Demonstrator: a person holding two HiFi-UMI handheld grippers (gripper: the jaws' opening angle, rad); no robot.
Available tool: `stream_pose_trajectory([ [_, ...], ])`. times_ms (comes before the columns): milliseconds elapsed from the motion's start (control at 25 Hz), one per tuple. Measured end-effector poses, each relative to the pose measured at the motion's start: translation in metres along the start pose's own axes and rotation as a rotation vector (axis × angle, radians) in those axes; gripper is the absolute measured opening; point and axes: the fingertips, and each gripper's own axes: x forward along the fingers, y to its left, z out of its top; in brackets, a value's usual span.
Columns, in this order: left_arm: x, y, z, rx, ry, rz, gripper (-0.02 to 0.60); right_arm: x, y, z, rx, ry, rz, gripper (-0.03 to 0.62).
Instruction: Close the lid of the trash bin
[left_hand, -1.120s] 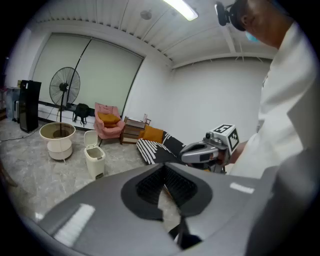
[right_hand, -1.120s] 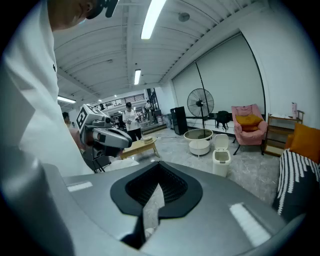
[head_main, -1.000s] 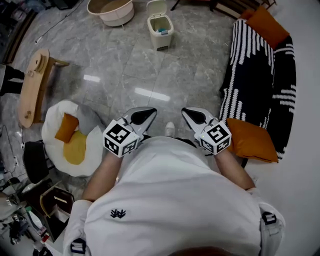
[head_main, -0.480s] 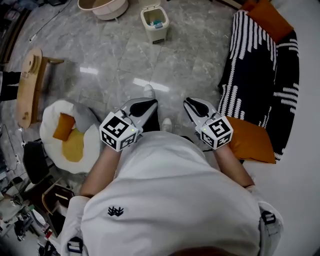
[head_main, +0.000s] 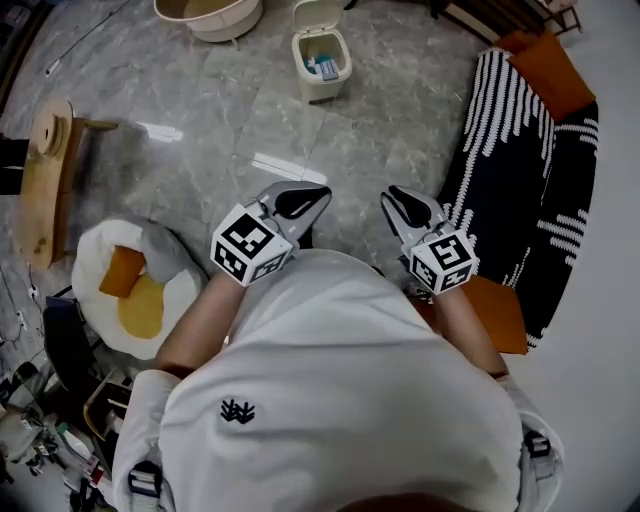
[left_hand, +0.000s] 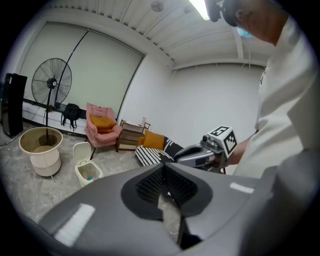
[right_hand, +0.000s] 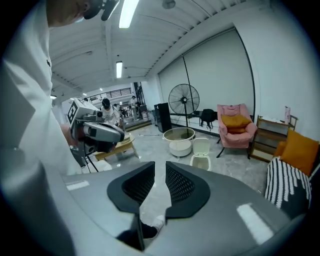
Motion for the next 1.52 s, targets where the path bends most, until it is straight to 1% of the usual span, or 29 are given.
stream_pose_trajectory([
  [120, 0.003, 0.04, 0.016, 0.011, -0.003, -0.005, 0.055, 0.036, -0.025, 0.025, -0.002, 0.011, -0.018, 0.051],
  [240, -0.002, 0.078, 0.028, 0.019, -0.005, 0.008, 0.055, 0.073, -0.046, 0.045, 0.004, 0.024, -0.031, 0.051],
  [440, -0.011, 0.125, 0.037, -0.016, -0.023, 0.052, 0.055, 0.129, -0.075, 0.074, 0.002, 0.042, -0.022, 0.051],
  [640, -0.005, 0.169, 0.046, -0.071, -0.047, 0.142, 0.055, 0.19, -0.122, 0.101, -0.006, 0.057, 0.014, 0.051],
  [800, 0.002, 0.209, 0.06, -0.1, -0.051, 0.216, 0.055, 0.253, -0.174, 0.123, -0.002, 0.054, 0.005, 0.058],
  [960, 0.014, 0.256, 0.084, -0.139, -0.058, 0.293, 0.055, 0.323, -0.23, 0.143, 0.031, 0.079, 0.022, 0.061],
  [1080, 0.03, 0.281, 0.097, -0.161, -0.062, 0.334, 0.055, 0.375, -0.268, 0.15, 0.02, 0.111, 0.032, 0.061],
  [1280, 0.058, 0.31, 0.114, -0.172, -0.053, 0.359, 0.055, 0.454, -0.32, 0.15, 0.032, 0.159, 0.029, 0.061],
  [1520, 0.072, 0.339, 0.121, -0.223, -0.055, 0.411, 0.055, 0.53, -0.366, 0.143, 0.075, 0.212, 0.005, 0.067],
])
